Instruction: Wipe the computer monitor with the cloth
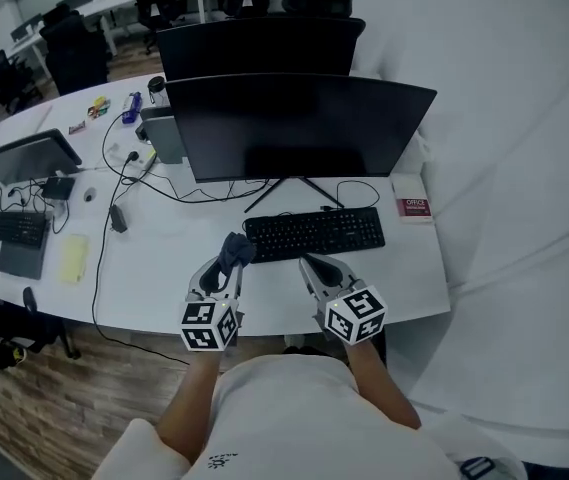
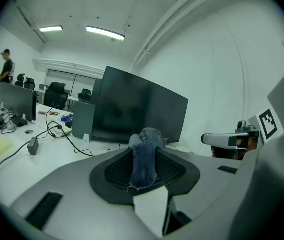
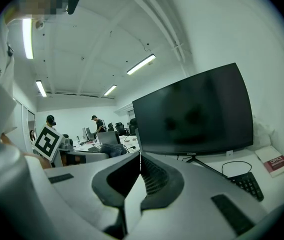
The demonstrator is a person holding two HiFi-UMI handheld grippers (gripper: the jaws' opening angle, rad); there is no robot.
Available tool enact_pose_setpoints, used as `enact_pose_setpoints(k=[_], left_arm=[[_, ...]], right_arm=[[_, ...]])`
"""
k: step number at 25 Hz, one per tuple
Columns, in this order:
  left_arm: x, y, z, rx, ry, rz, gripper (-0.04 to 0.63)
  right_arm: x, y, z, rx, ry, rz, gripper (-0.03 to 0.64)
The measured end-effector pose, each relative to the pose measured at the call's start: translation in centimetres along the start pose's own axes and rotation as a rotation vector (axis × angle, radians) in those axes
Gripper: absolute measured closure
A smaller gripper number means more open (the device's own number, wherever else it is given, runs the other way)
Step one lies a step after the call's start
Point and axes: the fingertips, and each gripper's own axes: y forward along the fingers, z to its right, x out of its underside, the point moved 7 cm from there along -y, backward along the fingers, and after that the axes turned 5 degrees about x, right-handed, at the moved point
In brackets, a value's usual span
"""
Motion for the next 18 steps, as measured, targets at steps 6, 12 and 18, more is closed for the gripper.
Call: enact_pose_setpoints(k=[6, 12, 18], left_arm=[[-0.1, 1.9, 0.4, -0.072, -0.024, -0.007, 0.463], [-0.3, 3.8, 1.1, -0.144, -0.034, 0.002, 0.463], [-0.5, 5.1, 2.5, -0.175, -0.042, -0.004, 0.463]], right_arm=[[-0.8, 2.3, 2.9, -0.082, 0.007, -0.008, 0.597], [-0.6, 3.3, 5.8, -0.144, 0.019, -0.025, 0.597], [-0.2, 4.2, 7.8, -0.179, 0.048, -0.047, 0.597]])
